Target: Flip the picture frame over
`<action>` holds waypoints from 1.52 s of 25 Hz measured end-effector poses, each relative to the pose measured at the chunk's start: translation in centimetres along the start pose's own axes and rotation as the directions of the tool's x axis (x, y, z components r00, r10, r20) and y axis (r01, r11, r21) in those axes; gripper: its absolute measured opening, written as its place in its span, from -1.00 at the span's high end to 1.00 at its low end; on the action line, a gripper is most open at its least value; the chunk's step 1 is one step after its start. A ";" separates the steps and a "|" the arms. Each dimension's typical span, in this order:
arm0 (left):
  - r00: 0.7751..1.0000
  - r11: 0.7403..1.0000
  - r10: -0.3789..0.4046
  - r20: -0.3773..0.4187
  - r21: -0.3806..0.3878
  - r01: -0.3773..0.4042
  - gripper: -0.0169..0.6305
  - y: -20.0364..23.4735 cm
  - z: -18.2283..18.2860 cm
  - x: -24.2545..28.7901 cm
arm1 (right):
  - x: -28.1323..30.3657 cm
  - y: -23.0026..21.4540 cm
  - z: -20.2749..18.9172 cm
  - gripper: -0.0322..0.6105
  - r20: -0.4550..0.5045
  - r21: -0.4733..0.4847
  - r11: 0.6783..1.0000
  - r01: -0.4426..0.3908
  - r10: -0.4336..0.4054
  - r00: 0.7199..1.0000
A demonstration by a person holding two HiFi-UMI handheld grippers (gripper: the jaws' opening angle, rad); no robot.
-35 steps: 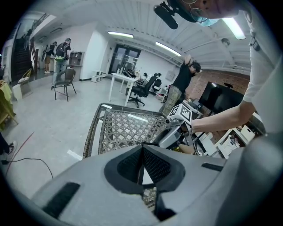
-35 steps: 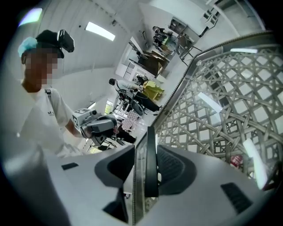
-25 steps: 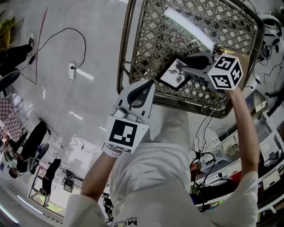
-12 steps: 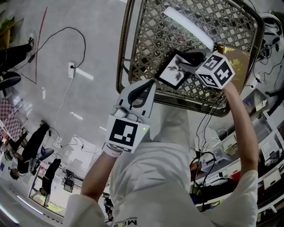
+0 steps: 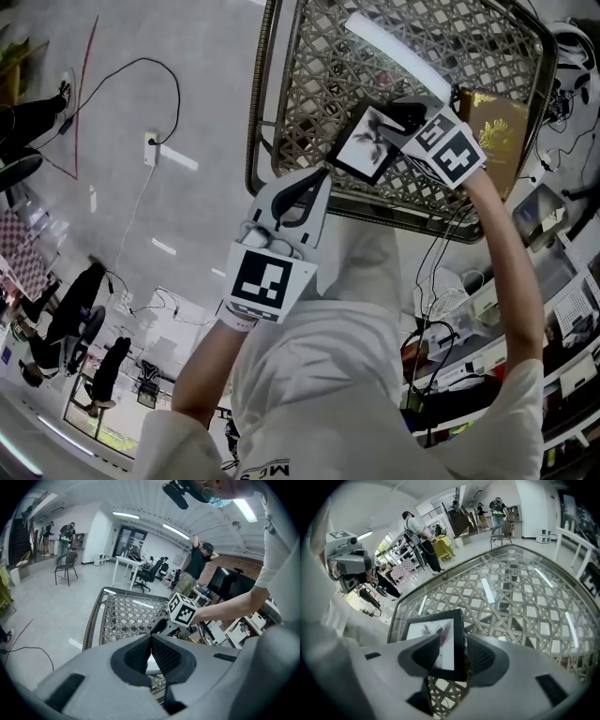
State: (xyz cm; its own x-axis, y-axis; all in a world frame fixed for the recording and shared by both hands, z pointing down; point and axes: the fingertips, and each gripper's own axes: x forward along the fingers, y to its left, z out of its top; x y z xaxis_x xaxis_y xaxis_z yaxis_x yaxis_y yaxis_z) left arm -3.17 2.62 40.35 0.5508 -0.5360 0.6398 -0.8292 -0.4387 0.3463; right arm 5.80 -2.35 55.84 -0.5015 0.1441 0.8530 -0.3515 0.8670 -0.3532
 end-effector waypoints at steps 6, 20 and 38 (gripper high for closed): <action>1.000 1.000 -0.004 0.008 0.012 0.004 0.87 0.0 0.2 -0.6 | -0.7 0.2 0.1 0.31 0.025 0.026 0.999 0.031 -0.032 0.999; 0.997 0.998 -0.022 0.076 0.067 0.016 0.87 -1.9 4.5 -5.5 | -8.7 6.0 4.1 0.49 0.232 0.120 0.971 0.208 -0.231 0.945; 0.950 0.984 -0.115 0.291 0.167 0.068 0.87 -5.7 13.2 -14.9 | -30.7 14.3 8.9 0.82 0.466 0.471 0.691 0.549 -0.723 0.510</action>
State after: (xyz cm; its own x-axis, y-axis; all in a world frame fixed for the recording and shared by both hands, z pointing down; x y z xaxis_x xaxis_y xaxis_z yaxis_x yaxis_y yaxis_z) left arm -5.42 3.55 19.80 0.6462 -0.6686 0.3680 -0.7623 -0.5882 0.2699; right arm 9.16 1.35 21.21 -0.3699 -0.7753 0.5119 -0.8902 0.4535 0.0436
